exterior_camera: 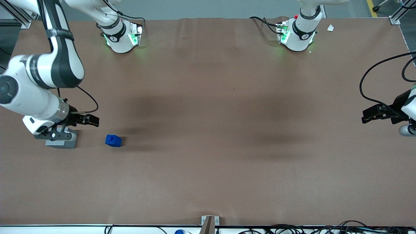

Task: Insert blue part into gray base with right arm
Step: 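Move the open right gripper down over the small blue block, then close the right gripper on the blue block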

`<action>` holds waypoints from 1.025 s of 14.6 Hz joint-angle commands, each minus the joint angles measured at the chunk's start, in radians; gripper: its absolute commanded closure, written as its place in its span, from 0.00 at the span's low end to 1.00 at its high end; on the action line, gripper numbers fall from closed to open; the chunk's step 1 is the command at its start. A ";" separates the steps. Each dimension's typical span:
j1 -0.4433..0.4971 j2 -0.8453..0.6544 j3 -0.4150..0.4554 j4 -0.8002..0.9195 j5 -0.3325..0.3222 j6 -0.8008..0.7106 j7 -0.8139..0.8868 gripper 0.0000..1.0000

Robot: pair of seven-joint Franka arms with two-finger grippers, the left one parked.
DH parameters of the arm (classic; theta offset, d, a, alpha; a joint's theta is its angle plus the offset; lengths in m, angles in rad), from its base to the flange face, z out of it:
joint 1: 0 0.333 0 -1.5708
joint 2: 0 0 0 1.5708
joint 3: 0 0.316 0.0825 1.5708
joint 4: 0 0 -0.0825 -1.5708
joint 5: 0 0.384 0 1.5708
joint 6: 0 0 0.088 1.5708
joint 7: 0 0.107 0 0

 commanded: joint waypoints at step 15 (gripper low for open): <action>0.007 0.261 0.009 0.008 0.079 0.256 0.005 0.11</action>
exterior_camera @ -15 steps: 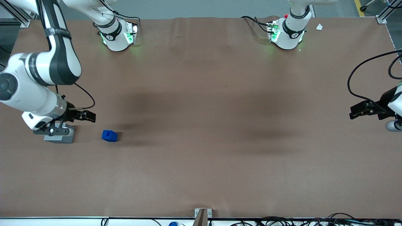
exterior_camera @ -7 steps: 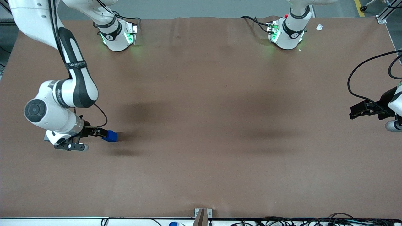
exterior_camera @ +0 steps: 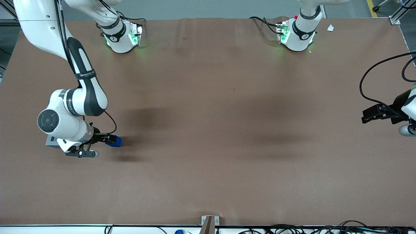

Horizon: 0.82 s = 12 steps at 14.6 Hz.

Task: Insert blue part into gray base with right arm
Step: 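Close the right gripper on the blue block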

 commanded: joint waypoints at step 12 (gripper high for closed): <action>-0.003 0.047 0.002 0.004 0.016 0.002 0.001 0.33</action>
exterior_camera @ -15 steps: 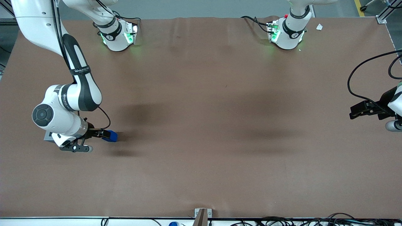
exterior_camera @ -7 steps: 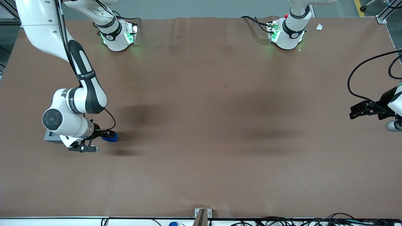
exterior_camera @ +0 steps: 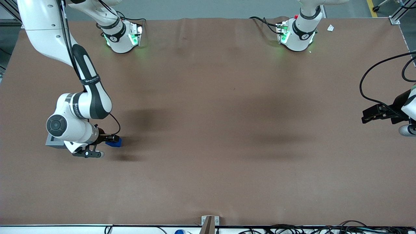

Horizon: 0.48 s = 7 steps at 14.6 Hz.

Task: Insert blue part into gray base with right arm
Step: 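Close the right gripper on the blue block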

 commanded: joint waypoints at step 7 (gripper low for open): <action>-0.002 0.005 0.004 0.001 0.015 0.000 0.002 0.43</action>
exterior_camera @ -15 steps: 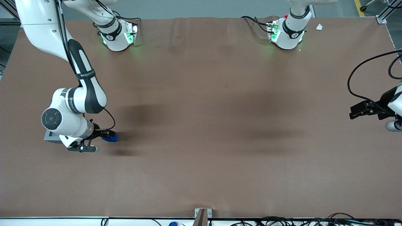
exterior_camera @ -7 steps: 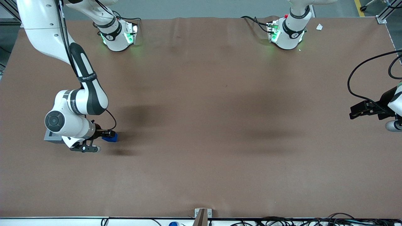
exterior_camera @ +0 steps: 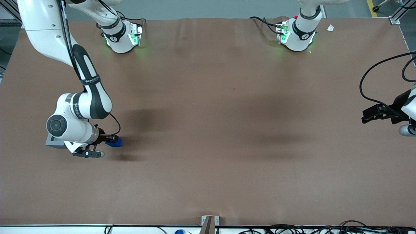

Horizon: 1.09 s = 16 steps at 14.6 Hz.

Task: Insert blue part into gray base with right arm
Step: 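Close the right gripper on the blue block, then lift the blue block and carry it over the gray base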

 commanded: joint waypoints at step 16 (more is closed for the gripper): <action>-0.124 -0.100 -0.006 0.197 0.001 -0.366 -0.008 0.96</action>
